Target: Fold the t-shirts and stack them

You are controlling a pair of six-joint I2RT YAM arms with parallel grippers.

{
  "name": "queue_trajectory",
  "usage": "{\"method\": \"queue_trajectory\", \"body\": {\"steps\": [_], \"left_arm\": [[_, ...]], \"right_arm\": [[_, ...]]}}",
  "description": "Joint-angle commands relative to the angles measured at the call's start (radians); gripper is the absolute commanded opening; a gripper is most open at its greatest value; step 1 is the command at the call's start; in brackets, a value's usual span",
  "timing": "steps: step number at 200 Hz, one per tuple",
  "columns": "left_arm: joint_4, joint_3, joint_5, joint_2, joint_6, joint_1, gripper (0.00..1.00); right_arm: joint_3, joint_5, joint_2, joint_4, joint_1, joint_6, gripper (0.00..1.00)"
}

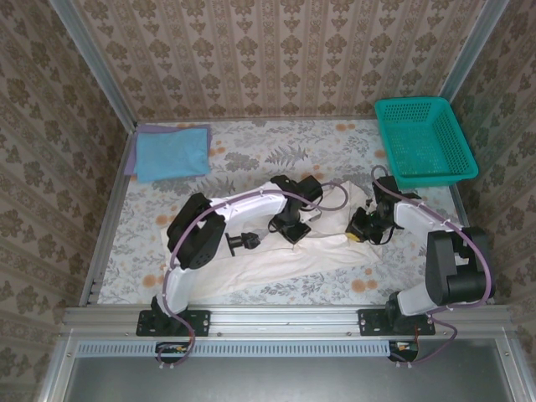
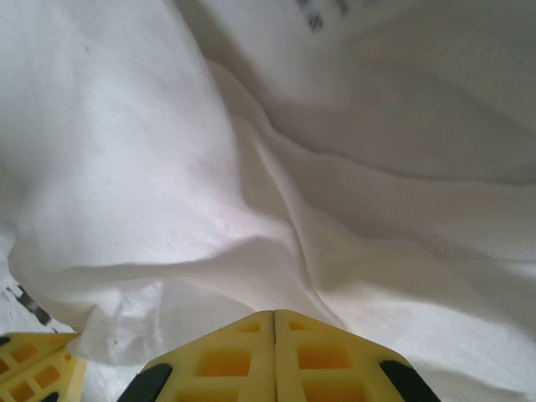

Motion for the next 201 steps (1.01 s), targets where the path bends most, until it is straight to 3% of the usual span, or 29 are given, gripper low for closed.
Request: {"method": "queue_trajectory", "body": {"steps": [1,24,62,104,134,161,201], "left_arm": [[0.004,-0.036,0.006,-0.058,0.003,-0.001,0.1],[0.023,-0.062,0.006,-0.071,-0.021,0.015,0.14],[0.045,-0.078,0.003,-0.109,-0.032,0.026,0.4],[0.098,-0.119,0.017,-0.219,-0.056,0.096,0.44],[0.158,-0.208,0.082,-0.303,-0.126,0.25,0.47],[0.174,-0.308,0.128,-0.332,-0.181,0.391,0.41],[0.191,-0.466,0.138,-0.355,-0.235,0.55,0.35]], "right_arm": [[-0.049,-0.092,-0.057,-0.065,0.01,-0.034,0.1],[-0.082,-0.135,-0.104,-0.105,0.006,-0.047,0.16],[-0.094,-0.197,-0.156,-0.004,-0.042,0.086,0.31],[-0.042,-0.145,-0.089,0.123,-0.057,0.201,0.32],[0.096,-0.015,0.011,0.011,-0.05,0.131,0.32],[0.22,0.121,0.08,0.005,-0.012,0.114,0.34],[0.457,0.261,0.312,-0.057,0.095,0.082,0.33]]}}
